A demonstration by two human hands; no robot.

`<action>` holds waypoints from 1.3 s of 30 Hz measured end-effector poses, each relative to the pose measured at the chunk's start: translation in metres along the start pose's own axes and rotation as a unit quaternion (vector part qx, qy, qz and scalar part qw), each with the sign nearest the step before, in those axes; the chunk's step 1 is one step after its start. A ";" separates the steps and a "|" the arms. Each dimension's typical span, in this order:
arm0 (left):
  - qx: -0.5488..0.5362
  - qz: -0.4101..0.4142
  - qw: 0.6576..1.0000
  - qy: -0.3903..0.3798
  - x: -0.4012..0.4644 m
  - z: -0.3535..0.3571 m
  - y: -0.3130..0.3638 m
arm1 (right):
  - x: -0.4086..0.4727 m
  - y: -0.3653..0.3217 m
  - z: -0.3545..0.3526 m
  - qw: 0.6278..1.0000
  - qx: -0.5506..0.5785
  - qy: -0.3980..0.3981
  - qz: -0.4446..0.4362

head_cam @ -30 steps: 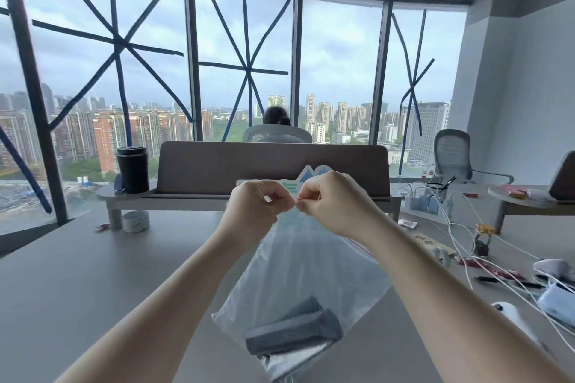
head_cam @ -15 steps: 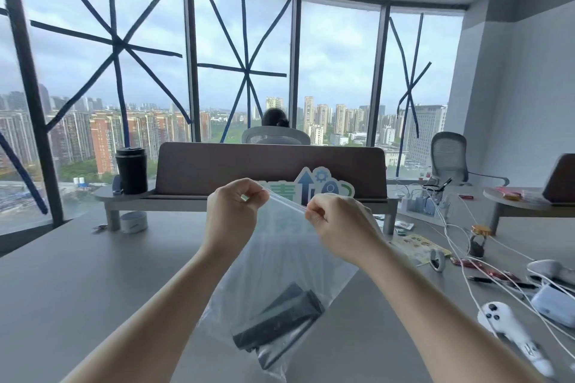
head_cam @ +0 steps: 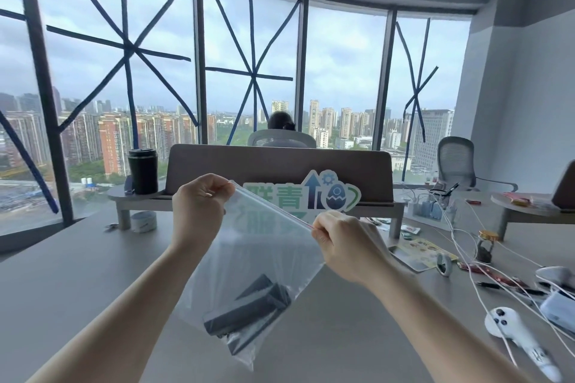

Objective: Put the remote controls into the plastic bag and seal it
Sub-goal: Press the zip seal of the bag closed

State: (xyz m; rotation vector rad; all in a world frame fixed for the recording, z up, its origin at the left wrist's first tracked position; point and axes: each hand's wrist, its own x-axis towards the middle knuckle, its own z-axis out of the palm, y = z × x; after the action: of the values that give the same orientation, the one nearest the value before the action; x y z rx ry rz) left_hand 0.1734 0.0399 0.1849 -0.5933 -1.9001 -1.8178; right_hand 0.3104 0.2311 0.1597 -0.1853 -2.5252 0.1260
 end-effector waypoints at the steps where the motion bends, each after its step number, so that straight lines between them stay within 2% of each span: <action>1: 0.005 0.002 1.000 0.003 0.001 -0.003 -0.001 | -0.001 -0.001 0.000 1.000 -0.003 0.000 -0.005; 12: -0.005 -0.008 1.000 0.026 0.020 -0.036 -0.029 | 0.008 -0.025 0.000 1.000 -0.017 0.005 -0.026; 15: -0.017 -0.033 0.998 0.041 0.033 -0.047 -0.048 | 0.028 -0.037 0.006 1.000 -0.009 0.003 -0.028; 18: -0.056 -0.091 0.994 0.030 0.053 -0.060 -0.078 | 0.065 -0.049 0.030 0.999 0.012 0.015 -0.030; 23: -0.099 -0.176 0.979 0.026 0.110 -0.080 -0.129 | 0.169 -0.073 0.107 0.989 0.148 0.014 0.019; 26: -0.122 -0.179 0.975 0.043 0.150 -0.093 -0.152 | 0.219 -0.094 0.136 0.977 0.200 0.058 0.053; 30: -0.153 -0.164 0.972 0.075 0.183 -0.115 -0.193 | 0.234 -0.121 0.162 0.960 0.258 0.102 0.022; 33: -0.144 -0.188 0.968 0.082 0.171 -0.128 -0.233 | 0.211 -0.126 0.199 0.962 0.270 0.049 0.012; 36: -0.126 -0.237 0.959 0.087 0.138 -0.135 -0.268 | 0.174 -0.123 0.239 0.974 0.223 -0.037 0.010; 39: -0.109 -0.265 0.954 0.092 0.104 -0.141 -0.291 | 0.139 -0.125 0.261 0.961 0.240 -0.134 0.018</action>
State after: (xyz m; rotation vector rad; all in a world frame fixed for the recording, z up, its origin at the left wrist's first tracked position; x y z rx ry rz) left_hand -0.0788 -0.1131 0.0155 0.0426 -1.8598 -2.3390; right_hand 0.0346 0.1173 0.0405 -0.0163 -2.6671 0.8165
